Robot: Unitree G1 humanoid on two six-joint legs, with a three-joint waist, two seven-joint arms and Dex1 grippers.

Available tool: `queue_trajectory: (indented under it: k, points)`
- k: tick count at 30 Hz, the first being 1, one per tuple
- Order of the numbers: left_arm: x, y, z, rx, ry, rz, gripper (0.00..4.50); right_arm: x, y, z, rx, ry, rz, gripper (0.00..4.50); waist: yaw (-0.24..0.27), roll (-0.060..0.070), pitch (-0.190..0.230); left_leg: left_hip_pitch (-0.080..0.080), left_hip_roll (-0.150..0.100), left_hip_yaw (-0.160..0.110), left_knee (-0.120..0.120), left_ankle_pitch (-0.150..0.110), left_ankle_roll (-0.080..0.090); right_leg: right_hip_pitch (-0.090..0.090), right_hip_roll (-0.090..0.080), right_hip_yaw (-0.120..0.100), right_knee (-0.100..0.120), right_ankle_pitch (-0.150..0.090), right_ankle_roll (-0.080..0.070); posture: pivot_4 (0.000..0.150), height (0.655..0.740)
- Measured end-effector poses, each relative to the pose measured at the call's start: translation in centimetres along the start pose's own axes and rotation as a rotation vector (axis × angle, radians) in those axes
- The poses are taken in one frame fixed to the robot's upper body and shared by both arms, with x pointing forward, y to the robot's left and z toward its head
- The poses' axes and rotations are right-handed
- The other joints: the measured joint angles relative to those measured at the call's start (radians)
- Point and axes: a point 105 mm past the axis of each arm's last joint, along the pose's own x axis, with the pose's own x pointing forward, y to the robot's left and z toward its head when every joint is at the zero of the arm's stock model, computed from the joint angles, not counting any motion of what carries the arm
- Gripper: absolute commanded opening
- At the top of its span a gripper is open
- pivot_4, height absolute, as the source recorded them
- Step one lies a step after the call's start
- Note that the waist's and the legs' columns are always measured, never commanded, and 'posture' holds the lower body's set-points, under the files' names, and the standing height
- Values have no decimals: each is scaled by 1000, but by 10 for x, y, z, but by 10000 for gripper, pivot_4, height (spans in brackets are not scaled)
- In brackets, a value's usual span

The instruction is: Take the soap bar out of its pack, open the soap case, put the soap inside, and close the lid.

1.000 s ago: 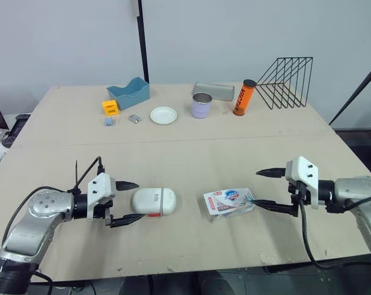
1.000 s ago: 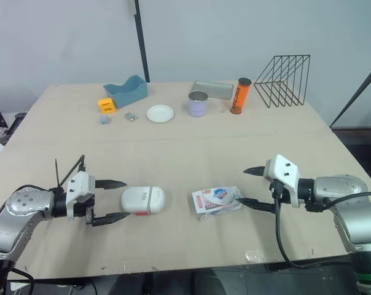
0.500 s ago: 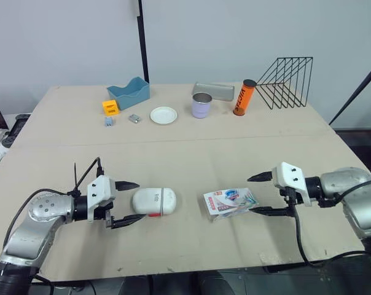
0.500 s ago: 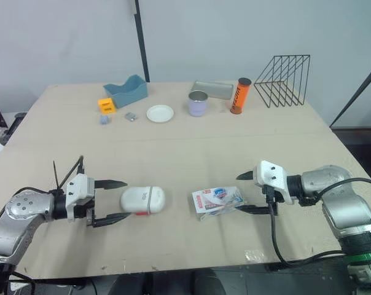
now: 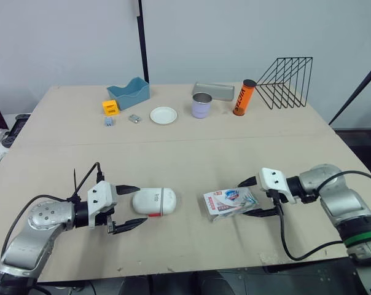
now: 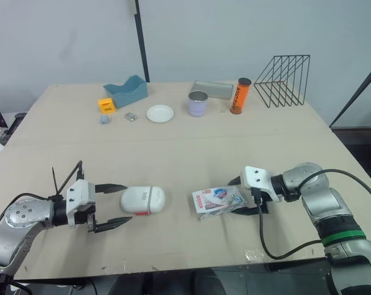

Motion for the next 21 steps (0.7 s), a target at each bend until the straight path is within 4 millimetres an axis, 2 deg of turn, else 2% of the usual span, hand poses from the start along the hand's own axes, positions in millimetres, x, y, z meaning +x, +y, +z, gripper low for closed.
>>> queue_trajectory:
  k: [21]
  points:
    - [-1, -3, -5, -9, 15, 8, 45000, 3, 4, -6, 1, 10, 42, 24247, 0, 0, 0, 0, 0, 0, 0, 0, 0, 0, 0, 0, 0, 1, -1, 1500, 7393]
